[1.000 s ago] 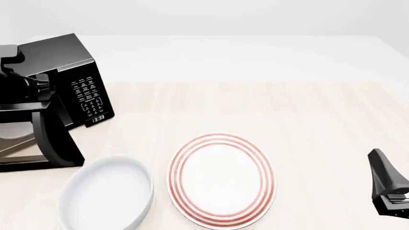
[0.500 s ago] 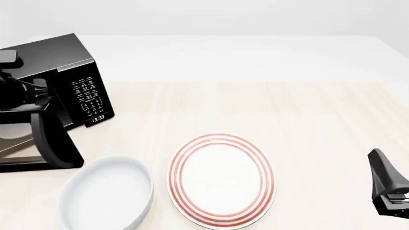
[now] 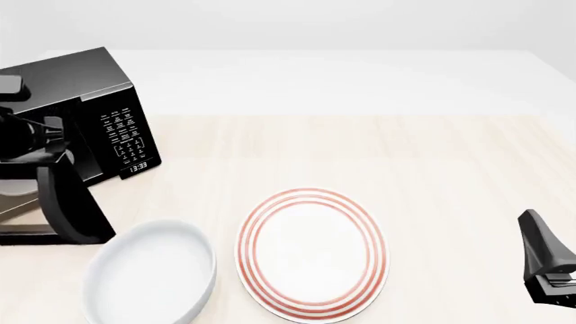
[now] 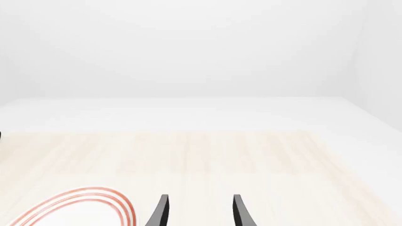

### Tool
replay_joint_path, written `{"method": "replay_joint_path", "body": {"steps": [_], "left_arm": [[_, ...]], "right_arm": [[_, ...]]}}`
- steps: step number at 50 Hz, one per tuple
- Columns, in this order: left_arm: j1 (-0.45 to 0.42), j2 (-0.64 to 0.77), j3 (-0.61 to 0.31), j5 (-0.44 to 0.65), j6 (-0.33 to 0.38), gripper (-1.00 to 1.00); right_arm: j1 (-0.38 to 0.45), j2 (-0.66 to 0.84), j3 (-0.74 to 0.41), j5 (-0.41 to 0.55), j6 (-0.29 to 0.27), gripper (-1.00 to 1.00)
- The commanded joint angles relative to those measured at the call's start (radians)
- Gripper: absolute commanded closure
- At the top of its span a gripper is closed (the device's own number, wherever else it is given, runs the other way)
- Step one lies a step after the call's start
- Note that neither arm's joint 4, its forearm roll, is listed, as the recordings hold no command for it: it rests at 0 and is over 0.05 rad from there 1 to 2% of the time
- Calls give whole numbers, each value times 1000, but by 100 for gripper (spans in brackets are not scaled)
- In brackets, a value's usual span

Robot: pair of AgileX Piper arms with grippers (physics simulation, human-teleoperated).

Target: Open the microwave.

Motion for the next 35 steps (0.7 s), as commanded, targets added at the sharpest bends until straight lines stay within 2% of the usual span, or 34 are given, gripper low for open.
{"method": "replay_joint_path", "body": {"steps": [1, 35], "left_arm": [[12, -7, 46, 3, -18, -100], [5, -125, 137, 33, -35, -100]], "right_arm": [[0, 0, 0, 0, 0, -100], [0, 0, 0, 0, 0, -100]]}}
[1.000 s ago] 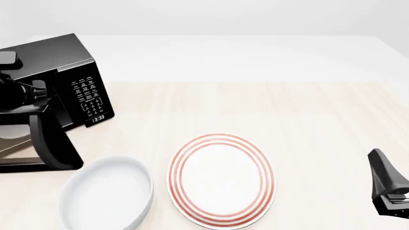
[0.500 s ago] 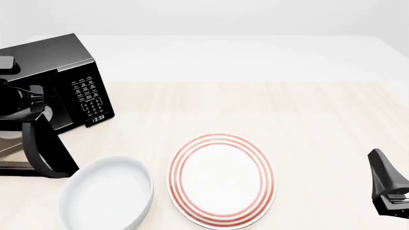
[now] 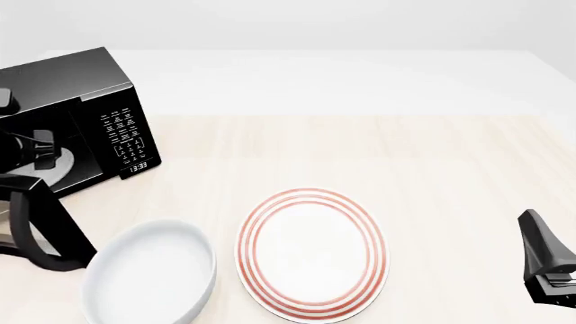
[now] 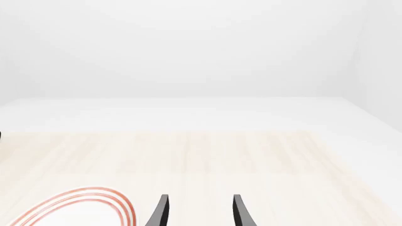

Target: Open the microwave.

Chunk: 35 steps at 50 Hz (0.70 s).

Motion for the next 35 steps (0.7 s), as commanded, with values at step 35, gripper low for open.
{"method": "replay_joint_path", "body": {"steps": [35], "left_arm": [[27, -173, 133, 73, 0, -100]], "right_arm": [[0, 0, 0, 0, 0, -100]]}}
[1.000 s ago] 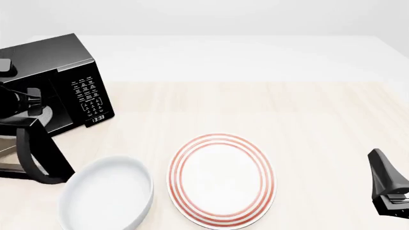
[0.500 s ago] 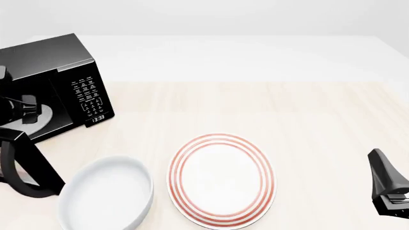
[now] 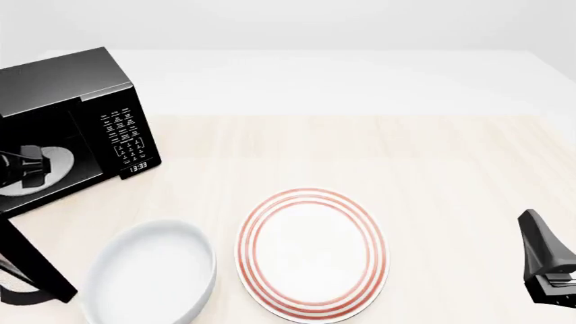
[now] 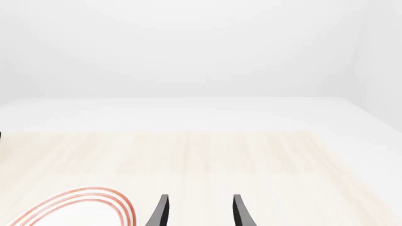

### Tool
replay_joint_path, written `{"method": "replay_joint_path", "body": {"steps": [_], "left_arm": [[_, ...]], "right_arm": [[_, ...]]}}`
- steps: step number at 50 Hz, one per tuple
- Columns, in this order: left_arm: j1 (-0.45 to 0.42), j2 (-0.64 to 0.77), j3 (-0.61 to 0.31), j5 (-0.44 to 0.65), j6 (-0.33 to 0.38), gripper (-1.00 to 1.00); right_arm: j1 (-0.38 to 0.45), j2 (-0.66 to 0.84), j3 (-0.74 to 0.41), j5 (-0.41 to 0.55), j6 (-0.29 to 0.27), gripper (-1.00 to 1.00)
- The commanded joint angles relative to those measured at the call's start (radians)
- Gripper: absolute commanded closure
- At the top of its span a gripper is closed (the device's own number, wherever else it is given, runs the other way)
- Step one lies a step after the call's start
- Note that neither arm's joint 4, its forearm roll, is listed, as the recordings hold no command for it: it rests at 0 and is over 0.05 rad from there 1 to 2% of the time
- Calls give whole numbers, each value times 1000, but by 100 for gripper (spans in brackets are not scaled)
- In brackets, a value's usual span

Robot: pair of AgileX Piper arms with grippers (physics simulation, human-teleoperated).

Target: Open the microwave.

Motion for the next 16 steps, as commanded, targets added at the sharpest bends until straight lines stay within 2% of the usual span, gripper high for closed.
{"method": "replay_joint_path", "body": {"steps": [1, 16], "left_arm": [[11, -53, 41, 36, 29, -100], [38, -91, 61, 55, 34, -100]], "right_arm": [[0, 0, 0, 0, 0, -100], [0, 0, 0, 0, 0, -100]]}}
